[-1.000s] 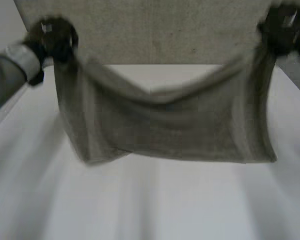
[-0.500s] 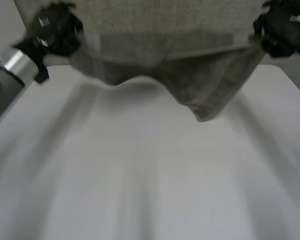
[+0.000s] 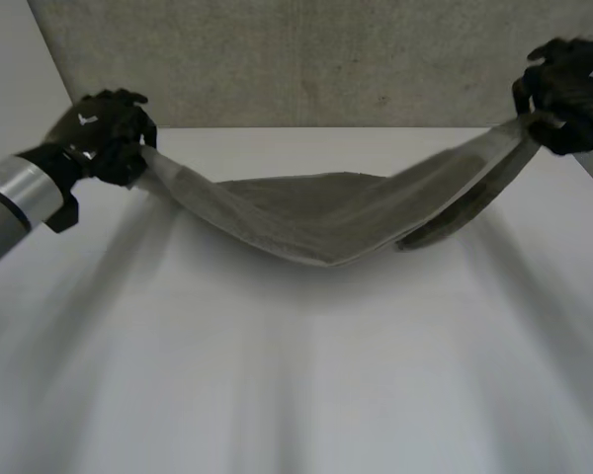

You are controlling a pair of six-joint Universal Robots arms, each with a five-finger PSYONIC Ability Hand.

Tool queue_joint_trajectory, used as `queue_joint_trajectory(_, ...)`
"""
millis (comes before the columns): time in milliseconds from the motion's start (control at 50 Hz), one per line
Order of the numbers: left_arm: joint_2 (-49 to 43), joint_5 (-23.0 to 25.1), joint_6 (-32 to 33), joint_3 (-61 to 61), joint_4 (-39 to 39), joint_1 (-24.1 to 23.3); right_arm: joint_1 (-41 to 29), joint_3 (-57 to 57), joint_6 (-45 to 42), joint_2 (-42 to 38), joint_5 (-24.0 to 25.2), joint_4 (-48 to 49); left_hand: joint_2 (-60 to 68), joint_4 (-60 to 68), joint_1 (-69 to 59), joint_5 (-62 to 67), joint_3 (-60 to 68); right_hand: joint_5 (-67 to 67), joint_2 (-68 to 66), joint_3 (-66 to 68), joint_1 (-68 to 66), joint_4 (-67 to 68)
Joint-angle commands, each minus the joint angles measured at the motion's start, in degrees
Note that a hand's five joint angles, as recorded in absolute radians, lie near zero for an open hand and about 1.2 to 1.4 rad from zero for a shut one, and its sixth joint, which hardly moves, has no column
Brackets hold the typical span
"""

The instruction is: Fold the towel.

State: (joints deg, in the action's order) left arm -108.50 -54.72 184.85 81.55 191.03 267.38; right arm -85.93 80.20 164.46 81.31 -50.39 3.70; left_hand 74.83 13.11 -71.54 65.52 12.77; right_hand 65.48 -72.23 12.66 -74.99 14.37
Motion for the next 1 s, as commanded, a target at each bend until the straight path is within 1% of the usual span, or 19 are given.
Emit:
queue_joint_trajectory(20, 8.6, 0.0, -4.6, 0.0, -6.0, 0.8, 2.2, -1.3, 4.5, 7.1, -1.7, -4.1, 5.2, -3.1, -8.5, 4.5, -2.8, 4.5, -7.8, -2.7, -5.0, -4.4)
queue_joint_trajectory(160, 14.9, -0.3, -10.8, -1.4, -6.3, 2.6, 3.1, -4.1, 5.9, 9.5, -2.0, -5.6, 5.2, -3.1, -8.5, 4.5, -2.8, 4.5, -7.8, -2.7, -5.0, -4.4)
queue_joint_trajectory(260, 12.8, -1.2, -13.4, -4.5, -6.4, 2.9, 3.0, -5.8, 5.7, 7.6, -3.0, -6.0, 5.2, -3.1, -8.5, 4.5, -2.8, 4.5, -7.8, -2.7, -5.0, -4.4)
queue_joint_trajectory(280, 12.8, -1.2, -13.4, -4.5, -6.4, 2.9, 2.6, -6.3, 5.3, 5.5, -3.6, -5.8, 5.2, -3.1, -8.5, 4.5, -2.8, 4.5, -7.8, -2.7, -5.0, -4.4)
queue_joint_trajectory(320, 8.0, -3.4, -13.4, -6.9, -6.4, 2.8, 2.2, -7.4, 4.9, 3.0, -4.1, -5.7, 5.2, -3.1, -8.5, 4.5, -2.8, 4.5, -7.8, -2.7, -5.0, -4.4)
queue_joint_trajectory(380, 5.3, -4.7, -13.3, -8.6, -6.4, 2.3, -0.3, -9.6, 3.9, -1.5, -5.6, -5.7, 5.2, -3.1, -8.5, 4.5, -2.8, 4.5, -7.8, -2.7, -5.0, -4.4)
queue_joint_trajectory(420, -0.5, -6.9, -13.3, -12.4, -6.4, 1.2, -1.6, -10.8, 2.6, -3.9, -7.0, -5.6, 5.2, -3.1, -8.5, 4.5, -2.8, 4.5, -7.8, -2.7, -5.0, -4.4)
queue_joint_trajectory(460, -3.7, -7.8, -13.3, -15.0, -6.3, 0.3, -3.9, -14.0, -0.8, -9.4, -10.9, -5.6, 5.2, -3.1, -8.5, 4.5, -2.8, 4.5, -7.8, -2.7, -5.0, -4.4)
queue_joint_trajectory(520, -9.9, -10.0, -13.3, -21.3, -6.3, -1.3, -4.9, -15.7, -2.3, -11.8, -12.6, -5.5, 5.2, -3.1, -8.5, 4.5, -2.8, 4.5, -7.8, -2.7, -5.0, -4.4)
queue_joint_trajectory(560, -12.5, -11.2, -13.3, -24.8, -6.2, -1.8, -6.8, -21.0, -4.8, -16.8, -16.3, -4.5, 5.2, -3.1, -8.5, 4.5, -2.8, 4.5, -7.8, -2.7, -5.0, -4.4)
queue_joint_trajectory(580, -14.7, -12.7, -13.3, -28.6, -6.3, -2.1, -6.8, -21.0, -4.9, -16.8, -16.3, -4.5, 5.2, -3.1, -8.5, 4.5, -2.8, 4.5, -7.8, -2.7, -5.0, -4.4)
queue_joint_trajectory(600, -14.7, -12.7, -13.3, -28.6, -6.3, -2.1, -7.5, -24.0, -5.3, -18.5, -18.3, -3.8, 5.2, -3.1, -8.5, 4.5, -2.8, 4.5, -7.8, -2.7, -5.0, -4.4)
queue_joint_trajectory(620, -16.1, -14.4, -13.3, -32.5, -6.3, -2.6, -7.9, -27.7, -5.3, -19.6, -19.9, -2.8, 5.2, -3.1, -8.5, 4.5, -2.8, 4.5, -7.8, -2.7, -5.0, -4.4)
queue_joint_trajectory(640, -16.8, -15.7, -13.3, -36.2, -6.3, -3.1, -7.9, -27.7, -5.3, -19.6, -19.9, -2.8, 5.2, -3.1, -8.5, 4.5, -2.8, 4.5, -7.8, -2.7, -5.0, -4.4)
queue_joint_trajectory(720, -16.3, -16.6, -13.8, -41.6, -5.8, -4.1, -8.3, -34.8, -3.4, -17.0, -21.8, 0.9, 5.2, -3.1, -8.5, 4.5, -2.8, 4.5, -7.8, -2.7, -5.0, -4.4)
queue_joint_trajectory(800, -12.4, -16.6, -14.1, -42.7, -2.8, -4.1, -8.1, -36.1, 0.9, -14.3, -21.5, 2.9, 5.2, -3.1, -8.5, 4.5, -2.8, 4.5, -7.8, -2.7, -5.0, -4.4)
queue_joint_trajectory(860, -9.6, -15.9, -14.9, -39.7, 0.3, -4.1, -7.9, -34.8, 3.4, -13.6, -20.4, 3.0, 5.2, -3.1, -8.5, 4.5, -2.8, 4.5, -7.8, -2.7, -5.0, -4.4)
queue_joint_trajectory(900, -9.3, -15.1, -15.3, -37.8, 0.7, -3.7, -7.4, -30.3, 3.6, -13.0, -17.7, 3.1, 5.2, -3.1, -8.5, 4.5, -2.8, 4.5, -7.8, -2.7, -5.0, -4.4)
queue_joint_trajectory(1000, -8.7, -10.3, -15.0, -26.7, 1.8, -3.0, -6.3, -23.8, 3.6, -12.4, -14.0, 3.9, 5.2, -3.1, -8.5, 4.5, -2.8, 4.5, -7.8, -2.7, -5.0, -4.4)
